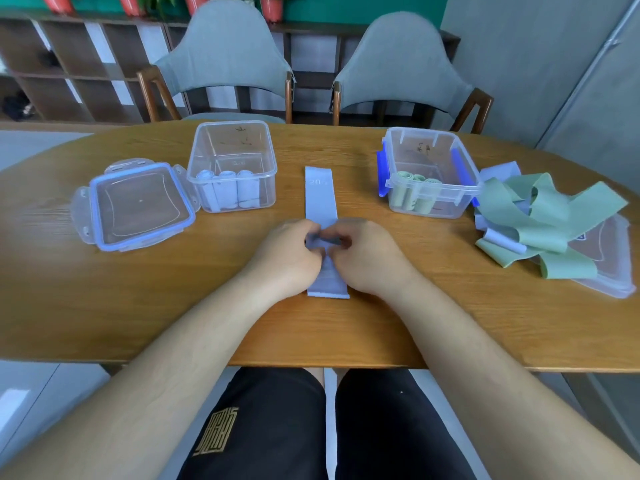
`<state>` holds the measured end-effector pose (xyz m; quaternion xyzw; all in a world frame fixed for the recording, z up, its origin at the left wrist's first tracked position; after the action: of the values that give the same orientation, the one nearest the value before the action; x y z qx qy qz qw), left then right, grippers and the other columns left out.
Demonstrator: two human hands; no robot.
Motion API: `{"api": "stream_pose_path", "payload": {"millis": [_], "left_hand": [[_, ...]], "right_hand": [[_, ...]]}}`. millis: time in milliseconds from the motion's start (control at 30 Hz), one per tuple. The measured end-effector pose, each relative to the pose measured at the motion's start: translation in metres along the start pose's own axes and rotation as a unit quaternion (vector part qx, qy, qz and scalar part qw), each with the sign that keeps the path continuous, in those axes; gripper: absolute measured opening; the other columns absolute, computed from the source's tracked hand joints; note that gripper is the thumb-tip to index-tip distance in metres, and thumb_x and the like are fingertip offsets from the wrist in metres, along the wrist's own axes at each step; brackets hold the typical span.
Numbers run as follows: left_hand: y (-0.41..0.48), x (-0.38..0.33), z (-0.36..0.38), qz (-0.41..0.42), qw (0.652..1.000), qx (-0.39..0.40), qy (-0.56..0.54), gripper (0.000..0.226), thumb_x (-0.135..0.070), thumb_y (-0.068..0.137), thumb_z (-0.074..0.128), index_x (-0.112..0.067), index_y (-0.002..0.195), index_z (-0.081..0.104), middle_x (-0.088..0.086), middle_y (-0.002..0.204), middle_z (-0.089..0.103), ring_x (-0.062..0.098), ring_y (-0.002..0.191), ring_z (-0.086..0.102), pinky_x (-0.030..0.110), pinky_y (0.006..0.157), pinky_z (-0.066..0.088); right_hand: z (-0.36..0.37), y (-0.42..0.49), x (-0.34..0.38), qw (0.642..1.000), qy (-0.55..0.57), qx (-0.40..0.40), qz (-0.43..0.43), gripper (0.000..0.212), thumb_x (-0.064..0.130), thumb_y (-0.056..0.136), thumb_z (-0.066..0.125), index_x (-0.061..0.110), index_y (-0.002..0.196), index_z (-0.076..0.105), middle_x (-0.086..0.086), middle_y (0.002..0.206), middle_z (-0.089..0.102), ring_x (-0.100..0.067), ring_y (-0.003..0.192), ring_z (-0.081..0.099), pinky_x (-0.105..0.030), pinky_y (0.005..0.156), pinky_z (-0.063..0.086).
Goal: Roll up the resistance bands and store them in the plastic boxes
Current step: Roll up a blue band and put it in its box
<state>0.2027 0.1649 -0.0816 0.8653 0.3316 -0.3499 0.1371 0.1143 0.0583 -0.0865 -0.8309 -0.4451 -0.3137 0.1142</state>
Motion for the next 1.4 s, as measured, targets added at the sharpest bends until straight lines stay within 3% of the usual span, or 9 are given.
{"api": "stream_pose_path", "payload": {"millis": [67, 233, 433, 633, 833, 933, 1067, 1233, 1400], "left_hand": [[-0.005, 0.000, -0.001, -0.002, 1.000, -0.003, -0.028, 0.044, -0.017, 0.096, 0.063, -0.015, 0.139, 0.054, 0.004, 0.142, 0.053, 0.019, 0.125, 0.054, 0.034, 0.107, 0.044], [-0.019, 0.004, -0.001, -0.003, 1.000, -0.006, -0.012, 0.047, -0.021, 0.098, 0.061, -0.018, 0.144, 0.049, 0.001, 0.145, 0.050, 0.017, 0.125, 0.054, 0.027, 0.101, 0.043], [-0.035, 0.004, 0.000, 0.003, 1.000, -0.020, -0.008, 0.047, -0.020, 0.099, 0.059, -0.018, 0.144, 0.049, 0.000, 0.148, 0.047, 0.017, 0.132, 0.049, 0.035, 0.111, 0.042], [-0.053, 0.008, -0.002, 0.010, 0.999, -0.041, -0.031, 0.042, -0.018, 0.100, 0.058, -0.020, 0.142, 0.053, -0.005, 0.143, 0.051, 0.007, 0.117, 0.055, 0.020, 0.096, 0.041], [-0.068, 0.011, -0.001, 0.018, 0.998, -0.046, -0.046, 0.039, -0.020, 0.100, 0.058, -0.022, 0.139, 0.056, -0.009, 0.144, 0.049, 0.003, 0.114, 0.056, 0.017, 0.096, 0.040], [-0.072, 0.012, 0.001, 0.032, 0.997, -0.040, -0.061, 0.038, -0.017, 0.099, 0.059, -0.020, 0.137, 0.057, -0.009, 0.141, 0.052, 0.001, 0.113, 0.057, 0.011, 0.093, 0.039], [-0.076, 0.015, 0.001, 0.063, 0.996, -0.058, -0.025, 0.035, -0.017, 0.099, 0.058, -0.017, 0.134, 0.060, -0.009, 0.140, 0.052, 0.008, 0.117, 0.057, 0.022, 0.103, 0.044], [-0.082, 0.017, 0.002, 0.178, 0.976, -0.046, 0.113, 0.025, -0.016, 0.099, 0.054, -0.015, 0.119, 0.070, -0.005, 0.129, 0.061, 0.017, 0.119, 0.050, 0.031, 0.105, 0.039], [-0.082, 0.023, -0.006, 0.193, 0.976, -0.048, 0.090, 0.019, -0.023, 0.096, 0.060, -0.019, 0.113, 0.069, -0.011, 0.126, 0.061, 0.010, 0.116, 0.057, 0.030, 0.101, 0.044]], "right_hand": [[-0.003, -0.007, 0.002, 1.000, 0.023, 0.001, -0.005, 0.031, 0.008, 0.091, 0.060, 0.011, 0.121, 0.070, 0.004, 0.109, 0.067, -0.011, 0.099, 0.057, -0.002, 0.078, 0.036], [-0.010, -0.028, 0.002, 0.998, 0.049, -0.015, 0.035, 0.032, 0.011, 0.094, 0.058, 0.015, 0.124, 0.068, 0.003, 0.116, 0.067, -0.012, 0.112, 0.061, -0.011, 0.084, 0.036], [-0.006, -0.048, 0.007, 0.999, 0.052, -0.011, 0.012, 0.034, 0.011, 0.093, 0.061, 0.014, 0.127, 0.065, 0.000, 0.121, 0.066, -0.012, 0.108, 0.061, -0.014, 0.087, 0.039], [-0.003, -0.066, 0.006, 0.998, 0.044, -0.035, -0.023, 0.031, 0.009, 0.092, 0.062, 0.010, 0.123, 0.067, 0.002, 0.119, 0.060, -0.010, 0.110, 0.057, 0.005, 0.082, 0.035], [-0.004, -0.078, 0.005, 0.995, 0.087, -0.041, -0.001, 0.028, 0.012, 0.093, 0.063, 0.015, 0.120, 0.068, 0.007, 0.121, 0.060, 0.000, 0.097, 0.060, 0.001, 0.085, 0.042], [-0.002, -0.081, 0.005, 0.994, 0.104, -0.032, -0.006, 0.024, 0.009, 0.092, 0.064, 0.015, 0.115, 0.071, 0.007, 0.118, 0.061, -0.002, 0.099, 0.063, -0.010, 0.092, 0.048], [-0.003, -0.085, 0.005, 0.994, 0.070, -0.070, -0.047, 0.022, 0.005, 0.091, 0.065, 0.012, 0.110, 0.073, 0.005, 0.119, 0.064, -0.006, 0.101, 0.062, -0.014, 0.094, 0.048], [-0.001, -0.091, 0.006, 0.985, -0.043, -0.051, -0.157, 0.020, 0.007, 0.093, 0.063, 0.015, 0.102, 0.078, 0.000, 0.118, 0.068, -0.014, 0.116, 0.056, -0.003, 0.100, 0.029], [-0.005, -0.093, 0.001, 0.977, -0.047, -0.048, -0.200, 0.010, 0.010, 0.090, 0.068, 0.014, 0.095, 0.075, 0.003, 0.103, 0.071, -0.016, 0.104, 0.061, -0.024, 0.097, 0.044]]}}
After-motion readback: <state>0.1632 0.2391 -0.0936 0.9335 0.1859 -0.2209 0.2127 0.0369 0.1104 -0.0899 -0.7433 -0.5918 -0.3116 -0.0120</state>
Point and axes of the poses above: each hand's wrist, its own y-axis towards the middle knuckle, its own z-axis out of the palm, x = y × z, the point moved 2 cm from there along y, towards the middle knuckle
